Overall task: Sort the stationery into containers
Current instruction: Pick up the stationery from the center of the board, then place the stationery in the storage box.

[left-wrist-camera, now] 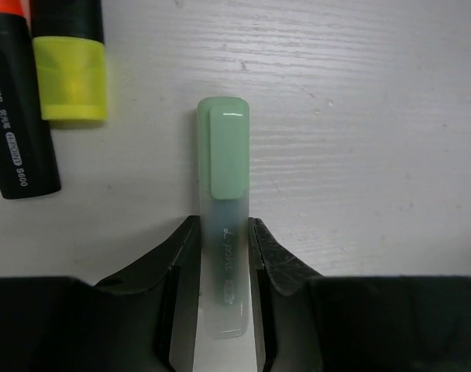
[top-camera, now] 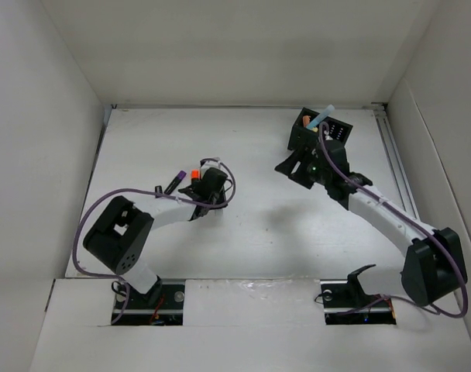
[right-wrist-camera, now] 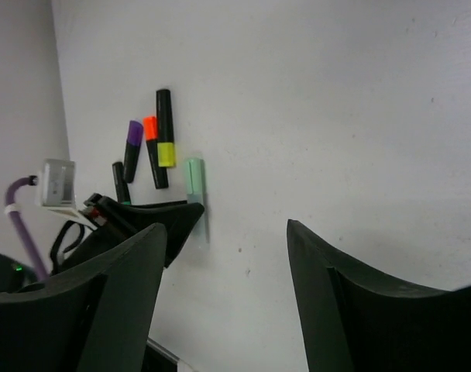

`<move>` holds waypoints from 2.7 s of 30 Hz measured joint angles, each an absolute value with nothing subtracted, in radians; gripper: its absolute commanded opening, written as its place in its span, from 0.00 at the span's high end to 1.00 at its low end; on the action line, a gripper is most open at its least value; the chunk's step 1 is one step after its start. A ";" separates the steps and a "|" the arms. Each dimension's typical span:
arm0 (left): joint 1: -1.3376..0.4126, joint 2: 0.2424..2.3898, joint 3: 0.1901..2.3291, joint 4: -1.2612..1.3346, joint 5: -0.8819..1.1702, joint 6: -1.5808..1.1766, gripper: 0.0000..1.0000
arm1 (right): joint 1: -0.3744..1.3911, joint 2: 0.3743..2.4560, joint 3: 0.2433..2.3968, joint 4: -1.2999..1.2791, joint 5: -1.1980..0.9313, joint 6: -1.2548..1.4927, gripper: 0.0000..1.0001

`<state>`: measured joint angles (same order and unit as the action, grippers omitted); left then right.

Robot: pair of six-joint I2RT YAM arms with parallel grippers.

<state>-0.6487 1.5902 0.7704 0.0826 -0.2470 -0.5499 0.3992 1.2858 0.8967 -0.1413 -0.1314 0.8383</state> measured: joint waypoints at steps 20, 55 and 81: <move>-0.649 1.428 0.754 0.418 0.255 -0.468 1.00 | 0.548 1.501 0.957 -0.036 -0.236 0.832 0.30; -0.653 1.183 0.619 0.527 0.336 -0.476 0.38 | 0.193 1.789 1.504 -0.075 0.132 0.910 1.00; -0.653 1.190 0.617 0.503 0.301 -0.484 0.40 | 0.243 2.024 1.809 -0.330 0.708 0.764 0.78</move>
